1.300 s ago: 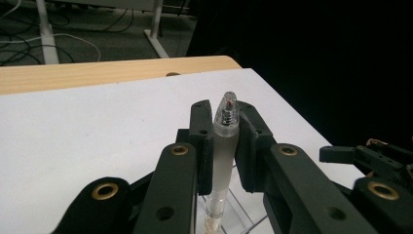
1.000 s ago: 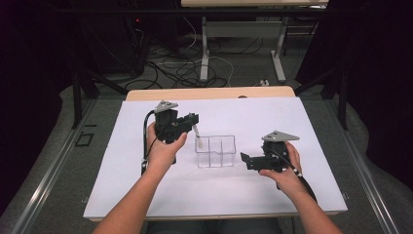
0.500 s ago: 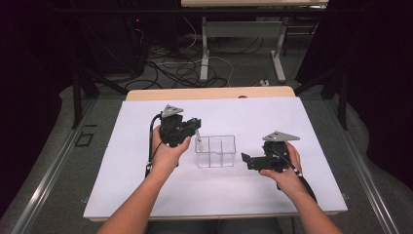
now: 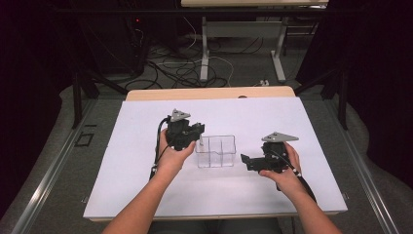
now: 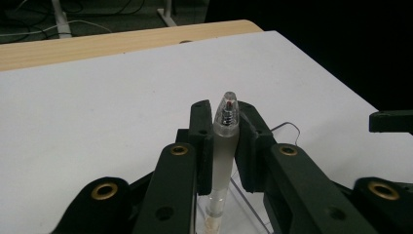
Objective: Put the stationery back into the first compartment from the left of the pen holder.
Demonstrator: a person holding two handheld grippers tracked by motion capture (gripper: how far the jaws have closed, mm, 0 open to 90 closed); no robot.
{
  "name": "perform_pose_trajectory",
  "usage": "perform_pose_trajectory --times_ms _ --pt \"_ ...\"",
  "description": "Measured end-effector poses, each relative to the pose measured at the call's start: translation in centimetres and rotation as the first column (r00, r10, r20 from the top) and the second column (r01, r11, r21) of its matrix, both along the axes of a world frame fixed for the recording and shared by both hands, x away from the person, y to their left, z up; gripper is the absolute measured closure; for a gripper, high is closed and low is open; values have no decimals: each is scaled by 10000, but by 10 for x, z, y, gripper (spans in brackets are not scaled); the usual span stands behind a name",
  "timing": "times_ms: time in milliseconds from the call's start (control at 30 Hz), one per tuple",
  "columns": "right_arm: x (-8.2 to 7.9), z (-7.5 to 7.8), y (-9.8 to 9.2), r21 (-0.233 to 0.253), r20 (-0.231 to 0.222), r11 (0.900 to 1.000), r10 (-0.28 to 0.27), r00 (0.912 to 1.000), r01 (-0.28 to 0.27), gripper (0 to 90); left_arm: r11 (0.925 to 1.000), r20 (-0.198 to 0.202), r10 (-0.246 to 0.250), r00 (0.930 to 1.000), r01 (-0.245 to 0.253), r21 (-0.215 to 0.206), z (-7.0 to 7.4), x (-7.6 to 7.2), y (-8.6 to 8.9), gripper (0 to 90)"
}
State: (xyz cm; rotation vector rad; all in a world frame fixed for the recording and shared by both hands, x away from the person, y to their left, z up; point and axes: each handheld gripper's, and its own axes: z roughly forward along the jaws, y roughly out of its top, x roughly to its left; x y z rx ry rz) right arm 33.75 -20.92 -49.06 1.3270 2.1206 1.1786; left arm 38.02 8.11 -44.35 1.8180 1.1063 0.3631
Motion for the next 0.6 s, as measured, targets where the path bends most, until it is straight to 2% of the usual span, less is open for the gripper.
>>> perform_pose_trajectory --times_ms 367,500,600 --pt "0 -1 -1 3 -108 10000 -33 9999 33 0 9993 -12 -111 9999 111 347 -8 -2 -4 789" --pt "0 -1 0 -11 -128 10000 -29 9999 29 0 9992 434 -92 9990 75 398 -8 -4 -5 718" --pt "0 -1 -1 -14 -144 10000 -39 9999 39 0 9987 534 -108 9985 82 504 -4 -5 -3 681"
